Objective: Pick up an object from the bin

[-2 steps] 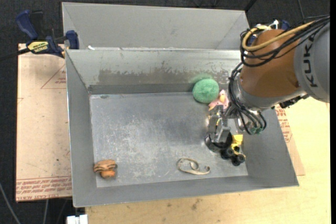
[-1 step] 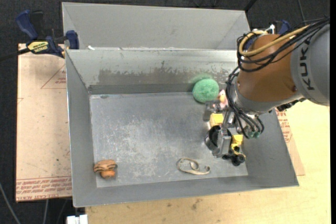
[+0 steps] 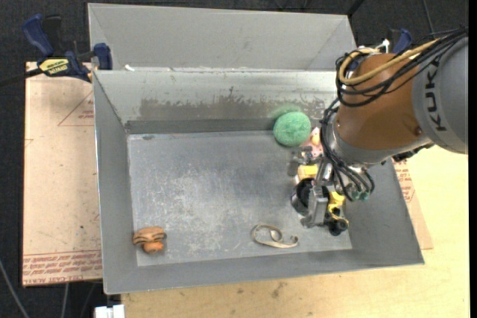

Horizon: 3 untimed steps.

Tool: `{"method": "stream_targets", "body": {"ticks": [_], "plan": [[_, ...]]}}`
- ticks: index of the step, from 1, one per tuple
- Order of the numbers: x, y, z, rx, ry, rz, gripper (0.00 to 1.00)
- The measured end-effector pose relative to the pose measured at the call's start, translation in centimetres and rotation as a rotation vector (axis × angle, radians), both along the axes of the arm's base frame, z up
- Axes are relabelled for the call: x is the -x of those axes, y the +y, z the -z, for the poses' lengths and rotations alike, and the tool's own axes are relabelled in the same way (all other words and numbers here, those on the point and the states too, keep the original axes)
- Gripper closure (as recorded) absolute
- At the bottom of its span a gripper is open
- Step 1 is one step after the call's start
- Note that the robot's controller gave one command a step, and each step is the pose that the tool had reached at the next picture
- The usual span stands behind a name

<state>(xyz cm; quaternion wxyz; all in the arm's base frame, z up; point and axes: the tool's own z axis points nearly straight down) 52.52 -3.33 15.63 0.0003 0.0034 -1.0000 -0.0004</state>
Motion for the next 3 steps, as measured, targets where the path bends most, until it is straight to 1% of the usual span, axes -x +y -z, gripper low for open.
{"method": "stream_targets", "body": {"ticks": [1, 2, 3], "plan": [[-5.72, -4.16, 4.5, 0.0, -0.003, 0.08, 1.0], [-5.72, -4.16, 4.5, 0.0, -0.003, 0.08, 0.0], [-5.72, -4.16, 4.5, 0.0, -0.003, 0.08, 1.0]]}}
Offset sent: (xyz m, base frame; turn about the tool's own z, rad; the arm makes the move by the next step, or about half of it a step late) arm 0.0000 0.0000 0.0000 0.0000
